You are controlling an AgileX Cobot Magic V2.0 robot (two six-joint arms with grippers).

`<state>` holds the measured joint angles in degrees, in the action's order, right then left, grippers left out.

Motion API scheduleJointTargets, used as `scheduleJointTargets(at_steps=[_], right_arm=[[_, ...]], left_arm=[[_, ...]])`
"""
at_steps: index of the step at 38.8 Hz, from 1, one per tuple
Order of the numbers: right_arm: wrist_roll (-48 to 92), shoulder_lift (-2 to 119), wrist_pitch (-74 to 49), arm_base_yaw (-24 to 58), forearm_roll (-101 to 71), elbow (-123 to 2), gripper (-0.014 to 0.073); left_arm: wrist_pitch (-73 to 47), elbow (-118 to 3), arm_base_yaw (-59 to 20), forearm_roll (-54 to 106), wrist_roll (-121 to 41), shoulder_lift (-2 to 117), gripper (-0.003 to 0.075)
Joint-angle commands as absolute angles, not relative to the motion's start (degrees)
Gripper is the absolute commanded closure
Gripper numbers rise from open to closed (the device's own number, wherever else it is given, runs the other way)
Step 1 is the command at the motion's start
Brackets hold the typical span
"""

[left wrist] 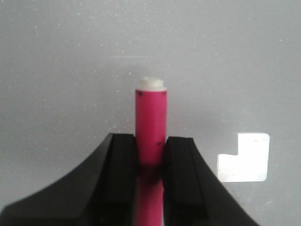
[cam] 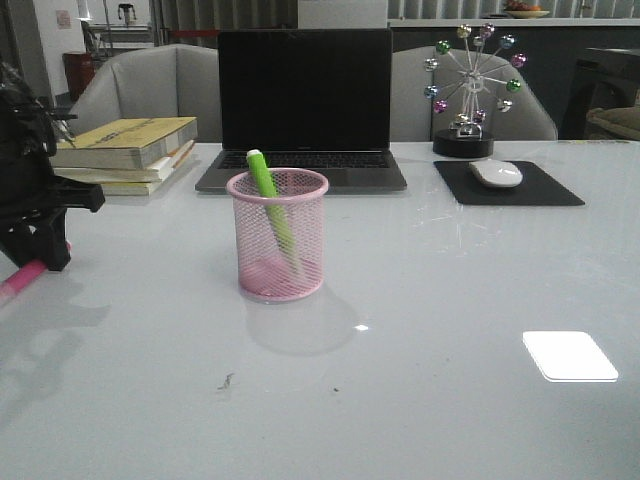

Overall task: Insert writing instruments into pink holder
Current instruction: 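Close the left gripper on the pink marker's body, then lift the pink marker upright and carry it above the holder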

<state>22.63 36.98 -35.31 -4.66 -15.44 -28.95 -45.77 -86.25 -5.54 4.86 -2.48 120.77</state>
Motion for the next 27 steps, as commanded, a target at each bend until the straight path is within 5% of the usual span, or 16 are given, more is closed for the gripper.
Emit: scheduleJointTargets(at_steps=[1,27], right_arm=[[22.53,36.78,-32.77,-5.00,-15.55,-30.51,0.0107],[22.53,36.78,-33.43,-5.00,-15.55,-30.51,0.0107]], left_arm=[[-47.45,-87.46,-5.91,7.80,-2.16,119.15,0.0619],[-25.10,-94.82,-15.54,9.81,-4.16,101.71,0.0621]])
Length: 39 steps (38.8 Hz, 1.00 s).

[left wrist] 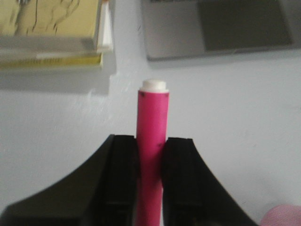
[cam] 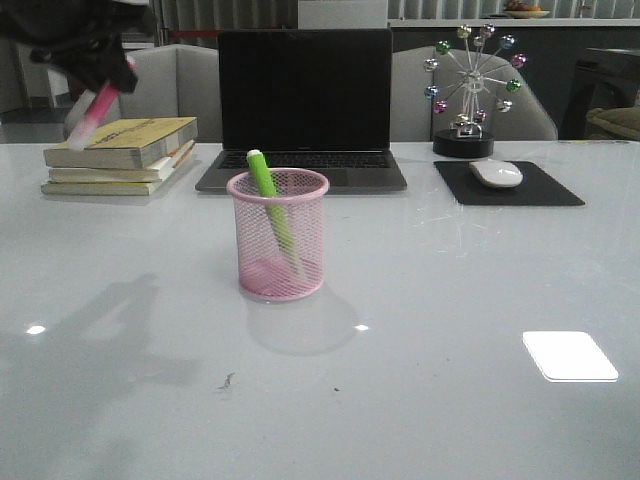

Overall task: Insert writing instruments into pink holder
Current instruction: 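Lift the pink marker upright and carry it above the holder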

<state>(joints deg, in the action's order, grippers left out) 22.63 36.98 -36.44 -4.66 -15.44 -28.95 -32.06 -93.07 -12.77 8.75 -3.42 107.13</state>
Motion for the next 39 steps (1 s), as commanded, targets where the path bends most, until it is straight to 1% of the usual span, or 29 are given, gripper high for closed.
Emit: scheduleJointTargets(at_steps=[1,10,16,29,32,39], right_arm=[[22.53,36.78,-33.43,-5.00,-15.55,-30.51,0.0107],[22.53,36.78,-33.43,-5.00,-15.55,-30.51,0.0107],[22.53,36.78,-33.43,-5.00,-15.50,-30.51,0.0107],[22.53,36.78,-33.43,-5.00,-15.50,-30.51,0.0107],[22.53,36.78,-33.43,-5.00,-15.50,-30.51,0.0107],[22.53,36.78,-33.43,-5.00,-15.50,-30.51,0.0107]], left_arm=[[-23.73,-94.68,-16.38,9.81,-4.16,100.90,0.0621],[-6.39,-88.57,-25.65,9.81,-4.25,95.74,0.0620],[3.12,-81.51,-29.45,10.07,-4.25,93.92,0.0620],[30.48,-64.82,-36.22,9.25,-1.69,93.85,0.0619],[33.08,-62.27,-36.51,10.23,-1.59,94.54,0.0619],[33.42,-59.22,-36.51,10.78,2.20,97.31,0.0619]])
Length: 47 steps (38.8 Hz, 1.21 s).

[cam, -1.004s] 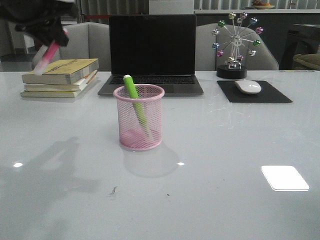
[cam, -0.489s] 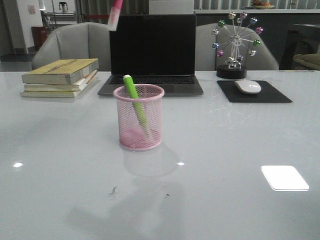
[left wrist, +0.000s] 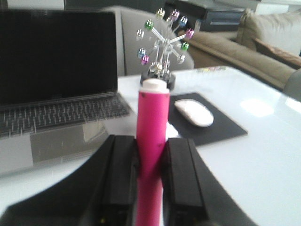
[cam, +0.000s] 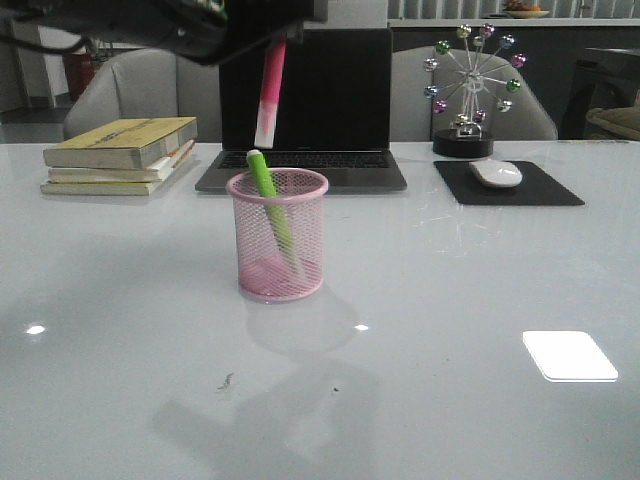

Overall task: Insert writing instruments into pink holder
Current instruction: 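Lift the pink marker upright and carry it above the holder, then lower the pink marker into the holder and open the left gripper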

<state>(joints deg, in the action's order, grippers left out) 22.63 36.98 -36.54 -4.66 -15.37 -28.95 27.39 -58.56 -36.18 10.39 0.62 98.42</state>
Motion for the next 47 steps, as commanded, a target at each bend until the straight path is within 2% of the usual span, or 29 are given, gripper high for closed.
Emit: scheduleJointTargets(at_steps=[1,21,24,30,33,47], right_arm=[[22.53,36.78,-33.43,-5.00,-15.50,-30.51,0.0107],[22.53,36.78,-33.49,-5.00,-15.51,-30.51,0.0107],[22.53,36.78,-33.49,-5.00,-15.51,-30.51,0.0107],[22.53,36.78,-33.49,-5.00,-15.51,-30.51,0.0107],[22.53,36.78,-33.49,-5.00,-15.51,-30.51,0.0107],[22.53,36.78,-33.49,-5.00,-15.51,-30.51,0.0107]], left_arm=[[33.50,-59.09,-36.51,10.78,2.20,97.96,0.0619],[41.53,-59.01,-36.59,10.30,2.20,103.22,0.0607],[40.28,-59.01,-36.59,10.30,2.20,103.22,0.0565],[39.85,-59.01,-36.59,10.30,2.20,103.22,0.0400],[39.85,-59.01,-36.59,10.30,2.20,103.22,0.0344],[39.42,-59.01,-34.94,5.86,2.20,97.25,0.0337]])
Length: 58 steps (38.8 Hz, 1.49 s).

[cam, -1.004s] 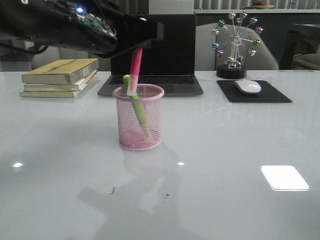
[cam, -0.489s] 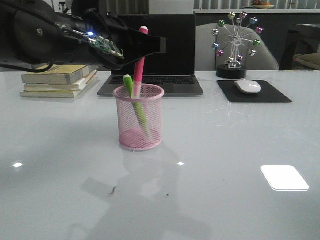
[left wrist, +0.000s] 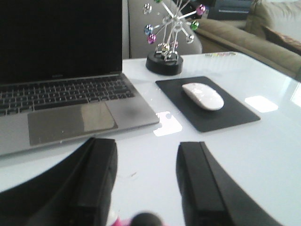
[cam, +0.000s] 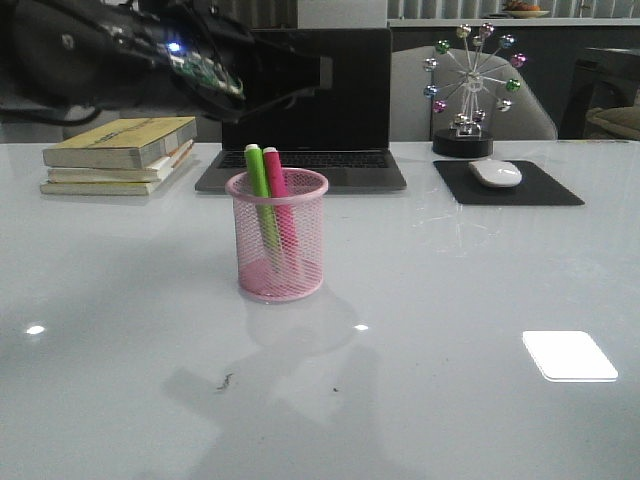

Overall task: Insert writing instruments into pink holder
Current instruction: 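Lower the pink marker into the holder and open the left gripper, then withdraw the left gripper up and away from the holder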

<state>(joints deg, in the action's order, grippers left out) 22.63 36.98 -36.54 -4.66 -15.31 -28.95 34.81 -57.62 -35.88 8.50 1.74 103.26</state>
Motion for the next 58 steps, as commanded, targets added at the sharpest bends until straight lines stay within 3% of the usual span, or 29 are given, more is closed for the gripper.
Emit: scheduleJointTargets(at_steps=[1,15,27,37,58], right_arm=[[22.53,36.78,-33.49,-5.00,-15.51,-30.51,0.0107],[22.53,36.78,-33.49,-5.00,-15.51,-30.51,0.0107],[22.53,36.78,-33.03,-5.00,-15.51,-30.51,0.0107],[22.53,36.78,-32.49,-5.00,-15.51,-30.51,0.0107],[22.53,36.78,-32.49,-5.00,-15.51,-30.51,0.0107]], left_arm=[[38.76,-59.01,-34.27,4.79,2.20,96.47,0.0337],[19.35,-59.01,-23.10,-5.47,2.10,80.56,0.0337],[14.83,-57.31,-14.05,-6.49,2.10,68.61,0.0337],[6.63,-49.05,-8.27,-6.49,2.10,56.26,0.0337],[-2.09,-32.64,-5.61,-5.59,2.10,34.84,0.0337]])
